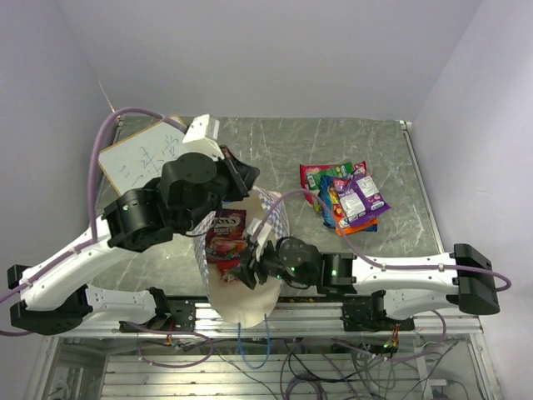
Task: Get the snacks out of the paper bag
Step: Adjust the paper bag at the center of the board.
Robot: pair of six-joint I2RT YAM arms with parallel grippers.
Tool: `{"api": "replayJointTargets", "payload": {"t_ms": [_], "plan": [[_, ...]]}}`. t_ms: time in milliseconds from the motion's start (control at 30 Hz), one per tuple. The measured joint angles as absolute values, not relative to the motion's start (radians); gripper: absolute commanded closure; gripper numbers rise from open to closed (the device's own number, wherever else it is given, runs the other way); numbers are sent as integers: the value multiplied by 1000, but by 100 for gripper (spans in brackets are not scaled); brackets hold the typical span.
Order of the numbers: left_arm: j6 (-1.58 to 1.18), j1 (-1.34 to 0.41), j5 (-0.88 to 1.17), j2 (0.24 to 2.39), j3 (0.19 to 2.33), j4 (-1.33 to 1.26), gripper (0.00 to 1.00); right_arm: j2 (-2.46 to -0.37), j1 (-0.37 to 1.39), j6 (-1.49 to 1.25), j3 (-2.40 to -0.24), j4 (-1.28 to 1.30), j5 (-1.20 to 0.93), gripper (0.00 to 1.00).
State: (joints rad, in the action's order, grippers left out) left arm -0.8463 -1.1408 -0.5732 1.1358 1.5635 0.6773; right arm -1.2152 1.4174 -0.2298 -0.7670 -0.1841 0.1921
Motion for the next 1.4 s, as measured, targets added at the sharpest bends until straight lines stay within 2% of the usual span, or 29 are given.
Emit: {"api": "replayJointTargets", "payload": {"t_ms": [233, 467, 567, 733, 900, 1033, 1233, 1400], "plan": [[-669, -1141, -667, 1140, 1796, 881, 93, -1348, 1172, -241, -812, -180, 130, 44], [-407, -1141, -630, 1254, 2057, 942, 93, -1503, 1146, -214, -937, -220, -7, 45], [-361, -1140, -553, 1295, 2010, 905, 93, -1533, 1147, -247, -928, -290, -68, 45], [-397, -1141, -390, 1338, 1740, 785, 93, -1520, 1147, -291, -808, -393, -104, 44], [-509, -1141, -264, 1319, 1500, 686, 93, -1421, 1147, -299, -643, -399, -73, 36], [-577, -1141, -203, 1260, 1473, 631, 93, -1276, 1147, -300, -524, -428, -60, 28], [-628, -1141, -174, 1173, 1482, 569, 93, -1127, 1188, -226, -445, -471, -40, 26], [-633, -1141, -179, 1180, 1483, 551, 93, -1102, 1202, -175, -427, -507, -11, 26]]}}
